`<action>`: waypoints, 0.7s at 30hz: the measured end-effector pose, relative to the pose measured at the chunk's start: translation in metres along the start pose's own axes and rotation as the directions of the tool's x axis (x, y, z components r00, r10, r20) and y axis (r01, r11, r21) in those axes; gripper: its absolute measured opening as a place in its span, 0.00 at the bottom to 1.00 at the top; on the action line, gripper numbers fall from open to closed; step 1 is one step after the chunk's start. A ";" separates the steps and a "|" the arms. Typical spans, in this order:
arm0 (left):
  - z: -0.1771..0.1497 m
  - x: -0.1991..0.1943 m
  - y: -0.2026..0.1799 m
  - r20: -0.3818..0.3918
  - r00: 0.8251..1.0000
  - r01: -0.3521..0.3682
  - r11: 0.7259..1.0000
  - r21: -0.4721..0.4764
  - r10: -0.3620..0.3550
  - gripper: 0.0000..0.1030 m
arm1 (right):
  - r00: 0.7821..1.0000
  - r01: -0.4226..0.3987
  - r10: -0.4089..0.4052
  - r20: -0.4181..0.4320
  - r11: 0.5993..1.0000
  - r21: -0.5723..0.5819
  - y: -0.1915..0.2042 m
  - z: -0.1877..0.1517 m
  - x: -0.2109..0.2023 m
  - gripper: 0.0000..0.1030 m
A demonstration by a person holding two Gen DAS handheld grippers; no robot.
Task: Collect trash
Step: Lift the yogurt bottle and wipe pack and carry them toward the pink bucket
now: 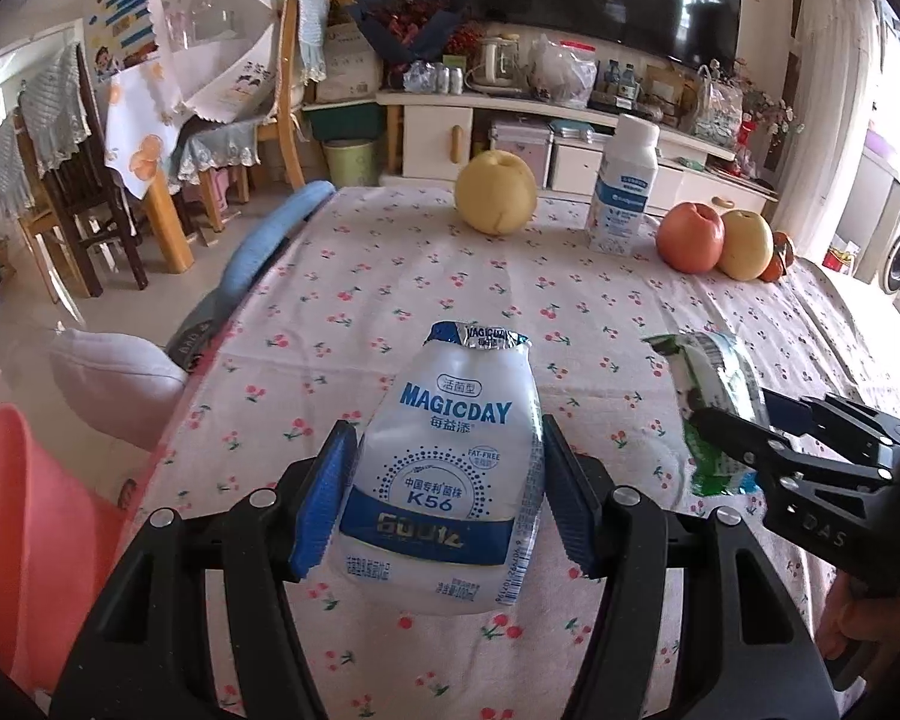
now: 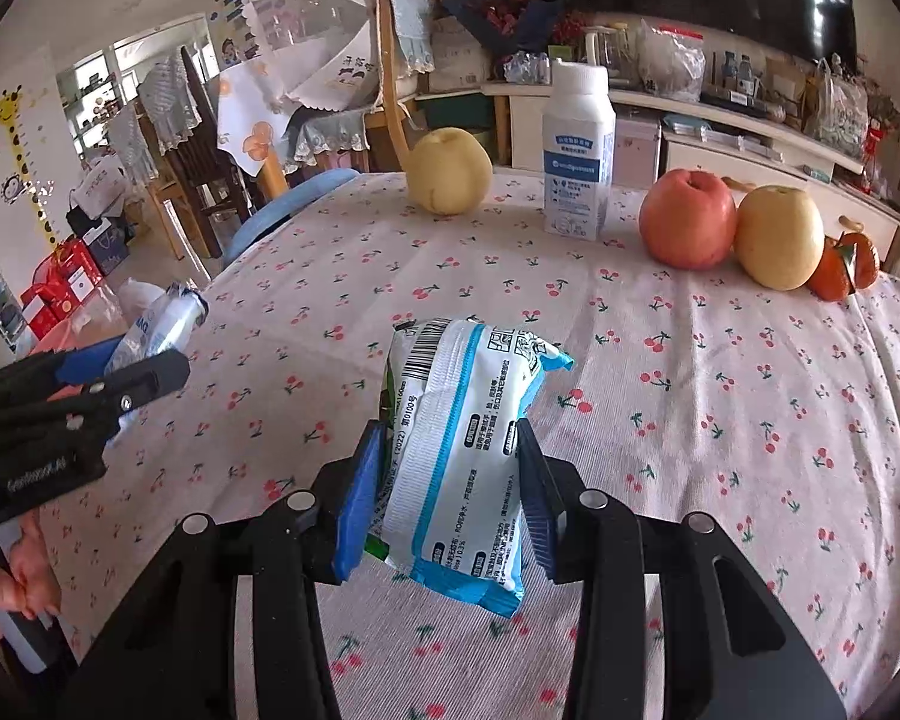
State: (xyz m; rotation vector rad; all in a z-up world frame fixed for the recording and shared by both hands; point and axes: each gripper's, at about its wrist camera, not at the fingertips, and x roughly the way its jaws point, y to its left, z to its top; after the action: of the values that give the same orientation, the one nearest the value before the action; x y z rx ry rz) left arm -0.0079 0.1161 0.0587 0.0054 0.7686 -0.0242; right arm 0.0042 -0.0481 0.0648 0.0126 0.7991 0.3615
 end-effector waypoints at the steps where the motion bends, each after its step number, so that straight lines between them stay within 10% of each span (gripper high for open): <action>1: 0.000 -0.003 0.002 0.007 1.000 -0.013 1.000 0.003 0.013 0.60 | 1.000 0.001 -0.001 0.003 1.000 -0.004 0.002 -0.001 -0.002 0.43; 21: -0.002 -0.046 0.068 0.094 0.987 -0.125 0.990 -0.066 0.131 0.60 | 0.999 -0.047 0.047 0.002 0.993 -0.104 0.069 -0.018 -0.023 0.43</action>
State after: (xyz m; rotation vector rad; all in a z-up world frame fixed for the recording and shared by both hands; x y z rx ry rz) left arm -0.0401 0.1847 0.0890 -0.0035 0.6686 0.1201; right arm -0.0449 0.0068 0.0779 -0.0655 0.7761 0.4471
